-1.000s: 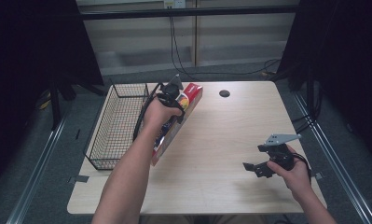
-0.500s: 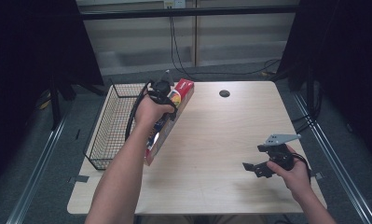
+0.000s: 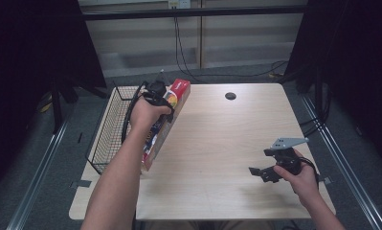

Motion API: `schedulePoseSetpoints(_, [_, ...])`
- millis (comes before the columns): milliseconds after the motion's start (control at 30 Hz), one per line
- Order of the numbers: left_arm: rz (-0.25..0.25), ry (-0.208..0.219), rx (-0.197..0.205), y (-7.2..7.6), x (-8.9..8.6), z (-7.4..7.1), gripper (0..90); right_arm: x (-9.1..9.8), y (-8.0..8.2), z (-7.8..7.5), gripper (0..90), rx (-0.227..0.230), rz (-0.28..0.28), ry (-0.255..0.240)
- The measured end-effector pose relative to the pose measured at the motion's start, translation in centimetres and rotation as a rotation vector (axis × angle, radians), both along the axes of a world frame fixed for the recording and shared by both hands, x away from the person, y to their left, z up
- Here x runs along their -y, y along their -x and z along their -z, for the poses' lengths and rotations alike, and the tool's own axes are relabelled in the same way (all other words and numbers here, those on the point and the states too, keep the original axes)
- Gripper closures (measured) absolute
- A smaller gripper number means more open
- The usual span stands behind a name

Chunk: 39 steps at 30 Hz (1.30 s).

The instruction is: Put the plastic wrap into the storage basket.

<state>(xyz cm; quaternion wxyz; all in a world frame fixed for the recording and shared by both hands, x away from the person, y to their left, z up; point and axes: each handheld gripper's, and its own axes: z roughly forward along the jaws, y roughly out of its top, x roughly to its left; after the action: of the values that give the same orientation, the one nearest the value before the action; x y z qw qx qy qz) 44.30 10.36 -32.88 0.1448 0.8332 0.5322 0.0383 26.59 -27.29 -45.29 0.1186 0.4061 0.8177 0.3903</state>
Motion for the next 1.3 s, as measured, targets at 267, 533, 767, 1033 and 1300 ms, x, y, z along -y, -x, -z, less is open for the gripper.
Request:
schedulePoseSetpoints(267, [-0.039,-0.011,0.008,0.1,-1.3,-0.4,43.7,0.0,0.0,0.0,3.8,-0.001,-0.001,0.0])
schedulePoseSetpoints(533, [-0.065,-0.019,0.008,0.2,-2.1,-0.7,43.7,-0.3,-0.1,0.0,4.0,-0.004,-0.01,0.002])
schedulePoseSetpoints(767, [-0.086,-0.016,0.007,0.4,-2.8,-1.0,43.7,-0.2,-0.1,0.0,4.0,-0.005,-0.007,-0.005])
schedulePoseSetpoints(1033, [-0.103,-0.013,0.012,0.6,-3.9,-1.2,43.7,-0.3,-0.1,-0.1,4.0,-0.002,-0.01,-0.009])
schedulePoseSetpoints(1300, [-0.135,-0.005,0.016,0.8,-5.0,-1.3,43.7,-0.4,-0.2,-0.1,4.0,0.001,-0.011,-0.008])
